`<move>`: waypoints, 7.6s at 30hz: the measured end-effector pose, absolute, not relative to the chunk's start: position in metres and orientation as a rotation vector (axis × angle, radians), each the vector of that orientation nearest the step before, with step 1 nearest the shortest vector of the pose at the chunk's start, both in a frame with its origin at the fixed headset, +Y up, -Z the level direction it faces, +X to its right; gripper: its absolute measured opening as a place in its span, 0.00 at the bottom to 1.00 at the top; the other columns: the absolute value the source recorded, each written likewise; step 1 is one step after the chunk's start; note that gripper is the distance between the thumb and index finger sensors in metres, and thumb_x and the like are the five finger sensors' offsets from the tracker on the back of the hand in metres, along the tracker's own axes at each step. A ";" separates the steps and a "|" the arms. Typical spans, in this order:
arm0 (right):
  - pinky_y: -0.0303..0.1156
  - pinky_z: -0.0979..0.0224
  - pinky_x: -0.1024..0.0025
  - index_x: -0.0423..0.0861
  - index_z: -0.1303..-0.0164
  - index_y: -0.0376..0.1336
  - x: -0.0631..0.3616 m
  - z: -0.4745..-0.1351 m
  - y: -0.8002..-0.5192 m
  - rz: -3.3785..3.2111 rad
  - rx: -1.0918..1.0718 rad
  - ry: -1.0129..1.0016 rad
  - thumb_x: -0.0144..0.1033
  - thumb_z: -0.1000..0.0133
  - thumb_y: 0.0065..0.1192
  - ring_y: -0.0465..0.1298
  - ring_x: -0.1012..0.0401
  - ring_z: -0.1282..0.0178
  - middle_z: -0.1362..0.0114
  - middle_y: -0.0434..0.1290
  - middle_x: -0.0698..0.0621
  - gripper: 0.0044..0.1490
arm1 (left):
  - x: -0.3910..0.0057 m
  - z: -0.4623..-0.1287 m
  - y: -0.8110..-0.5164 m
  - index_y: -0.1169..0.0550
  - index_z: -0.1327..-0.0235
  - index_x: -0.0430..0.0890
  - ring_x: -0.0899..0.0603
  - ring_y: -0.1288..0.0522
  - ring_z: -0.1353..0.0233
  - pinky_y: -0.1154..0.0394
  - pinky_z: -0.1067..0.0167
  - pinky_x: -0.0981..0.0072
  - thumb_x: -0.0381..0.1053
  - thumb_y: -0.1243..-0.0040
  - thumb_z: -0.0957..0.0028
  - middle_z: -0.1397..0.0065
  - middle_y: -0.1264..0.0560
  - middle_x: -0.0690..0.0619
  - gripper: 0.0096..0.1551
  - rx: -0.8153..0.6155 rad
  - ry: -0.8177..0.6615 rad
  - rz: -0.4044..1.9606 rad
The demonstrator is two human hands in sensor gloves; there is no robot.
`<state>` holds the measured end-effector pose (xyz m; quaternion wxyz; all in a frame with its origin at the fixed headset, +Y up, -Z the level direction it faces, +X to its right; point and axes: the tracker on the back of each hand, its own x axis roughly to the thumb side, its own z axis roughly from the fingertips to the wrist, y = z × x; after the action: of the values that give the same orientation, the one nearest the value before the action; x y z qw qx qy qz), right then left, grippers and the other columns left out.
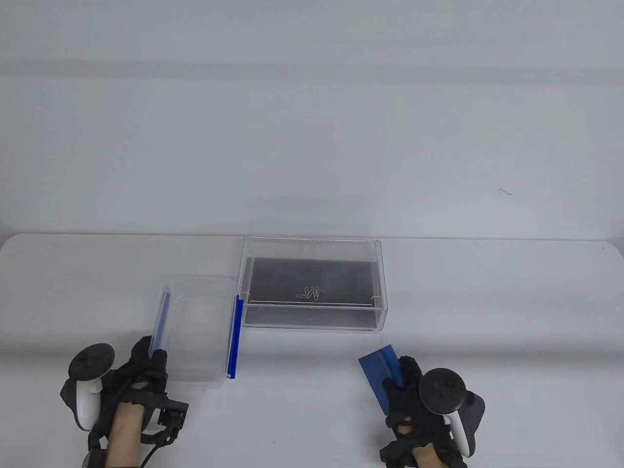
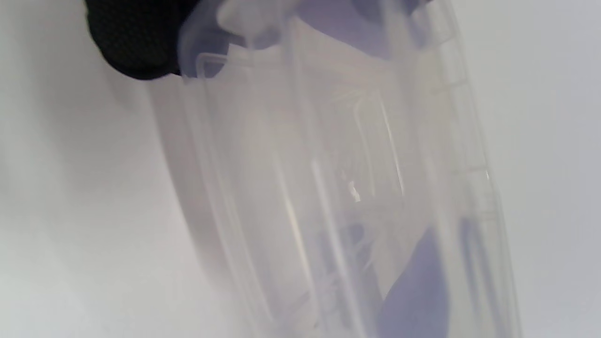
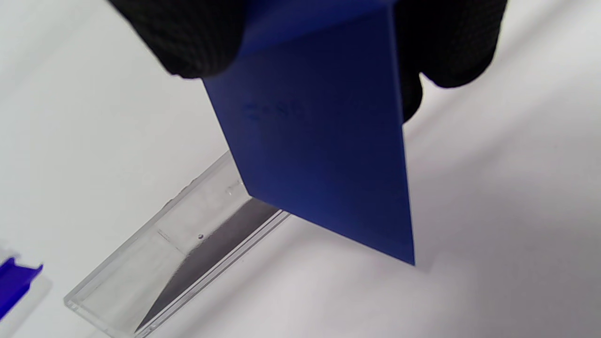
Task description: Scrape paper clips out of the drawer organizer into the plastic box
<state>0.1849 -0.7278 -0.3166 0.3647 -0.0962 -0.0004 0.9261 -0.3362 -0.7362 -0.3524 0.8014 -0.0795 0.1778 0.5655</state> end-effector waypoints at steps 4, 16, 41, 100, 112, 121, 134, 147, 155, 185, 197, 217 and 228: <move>0.69 0.33 0.52 0.49 0.29 0.46 0.185 -0.316 -0.728 2.382 -0.248 -0.001 0.47 0.50 0.59 0.76 0.53 0.44 0.35 0.69 0.49 0.42 | -0.298 -0.355 -0.733 0.49 0.25 0.47 0.26 0.31 0.34 0.24 0.43 0.42 0.53 0.53 0.47 0.30 0.41 0.34 0.38 -0.184 0.268 1.213; 0.69 0.33 0.52 0.49 0.29 0.46 0.185 -0.316 -0.728 2.376 -0.254 -0.008 0.47 0.50 0.59 0.75 0.53 0.44 0.35 0.69 0.49 0.42 | -0.191 -0.351 -0.765 0.55 0.27 0.44 0.25 0.36 0.31 0.27 0.39 0.42 0.52 0.56 0.47 0.28 0.47 0.35 0.40 -0.373 0.123 1.268; 0.57 0.23 0.48 0.64 0.30 0.47 0.108 -0.425 -0.651 2.589 0.079 -0.120 0.37 0.49 0.63 0.63 0.51 0.27 0.25 0.60 0.53 0.40 | -0.177 -0.348 -0.791 0.57 0.28 0.40 0.25 0.35 0.33 0.24 0.41 0.47 0.58 0.55 0.46 0.29 0.49 0.33 0.44 -0.574 0.164 1.322; 0.58 0.24 0.47 0.53 0.26 0.43 0.175 -0.334 -0.668 2.404 -0.043 -0.195 0.40 0.49 0.50 0.65 0.50 0.31 0.27 0.60 0.49 0.40 | -0.175 -0.345 -0.769 0.54 0.28 0.41 0.26 0.35 0.32 0.24 0.42 0.45 0.59 0.54 0.47 0.29 0.47 0.33 0.43 -0.445 0.058 1.217; 0.59 0.25 0.47 0.54 0.28 0.47 0.213 -0.314 -0.714 2.370 -0.166 -0.242 0.40 0.49 0.57 0.66 0.49 0.30 0.27 0.62 0.48 0.39 | -0.187 -0.347 -0.755 0.48 0.27 0.44 0.27 0.32 0.35 0.23 0.45 0.46 0.60 0.52 0.48 0.30 0.43 0.34 0.41 -0.323 0.032 1.248; 0.59 0.25 0.47 0.53 0.28 0.48 0.213 -0.312 -0.715 2.384 -0.146 -0.232 0.40 0.49 0.58 0.66 0.49 0.31 0.27 0.62 0.48 0.39 | -0.233 -0.349 -0.718 0.43 0.26 0.46 0.27 0.32 0.35 0.23 0.46 0.44 0.61 0.50 0.48 0.30 0.42 0.34 0.39 -0.131 0.066 1.358; 0.59 0.25 0.47 0.53 0.28 0.48 0.209 -0.314 -0.717 2.424 -0.112 -0.211 0.41 0.49 0.58 0.66 0.50 0.31 0.27 0.62 0.49 0.39 | -0.365 -0.336 -0.712 0.42 0.25 0.48 0.26 0.34 0.33 0.26 0.45 0.42 0.60 0.49 0.48 0.28 0.43 0.35 0.39 0.157 0.425 1.375; 0.60 0.25 0.47 0.53 0.29 0.49 0.207 -0.315 -0.721 2.457 -0.090 -0.194 0.41 0.49 0.59 0.67 0.50 0.31 0.28 0.63 0.49 0.39 | -0.397 -0.333 -0.765 0.42 0.25 0.48 0.25 0.36 0.32 0.27 0.43 0.40 0.59 0.49 0.48 0.28 0.44 0.34 0.39 0.007 0.643 1.291; 0.60 0.25 0.47 0.53 0.29 0.50 0.204 -0.315 -0.722 2.487 -0.084 -0.176 0.41 0.49 0.59 0.68 0.50 0.31 0.28 0.63 0.49 0.38 | -0.401 -0.333 -0.759 0.38 0.27 0.50 0.28 0.37 0.30 0.30 0.39 0.42 0.57 0.47 0.48 0.27 0.45 0.35 0.35 0.031 0.671 1.107; 0.60 0.25 0.47 0.53 0.29 0.51 0.217 -0.315 -0.719 2.487 -0.136 -0.199 0.41 0.50 0.60 0.67 0.50 0.31 0.28 0.63 0.49 0.38 | -0.308 -0.343 -0.673 0.38 0.28 0.46 0.29 0.46 0.24 0.40 0.31 0.38 0.63 0.46 0.50 0.24 0.46 0.41 0.40 0.209 0.309 0.825; 0.59 0.25 0.46 0.53 0.34 0.55 0.254 -0.316 -0.718 2.476 -0.270 -0.271 0.37 0.53 0.69 0.67 0.50 0.30 0.29 0.65 0.52 0.38 | -0.193 -0.348 -0.723 0.36 0.30 0.44 0.29 0.43 0.26 0.37 0.33 0.39 0.61 0.48 0.50 0.26 0.44 0.41 0.38 0.002 -0.030 0.778; 0.59 0.24 0.46 0.57 0.39 0.59 0.305 -0.323 -0.761 2.715 -0.512 -0.040 0.32 0.57 0.75 0.67 0.51 0.29 0.31 0.69 0.58 0.37 | -0.156 -0.348 -0.760 0.36 0.30 0.44 0.29 0.43 0.26 0.36 0.33 0.39 0.60 0.48 0.50 0.26 0.44 0.41 0.38 -0.156 -0.113 0.564; 0.59 0.24 0.47 0.57 0.38 0.59 0.300 -0.326 -0.772 2.817 -0.530 0.075 0.31 0.56 0.74 0.66 0.53 0.29 0.31 0.68 0.58 0.37 | -0.166 -0.351 -0.764 0.36 0.30 0.43 0.28 0.43 0.26 0.36 0.33 0.40 0.60 0.48 0.50 0.26 0.44 0.41 0.38 -0.179 -0.072 0.612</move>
<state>0.3003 -0.7721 -0.3257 0.1367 -0.1831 0.0258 0.9732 -0.1659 -0.7638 -0.3508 0.9490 -0.0880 -0.0353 0.3008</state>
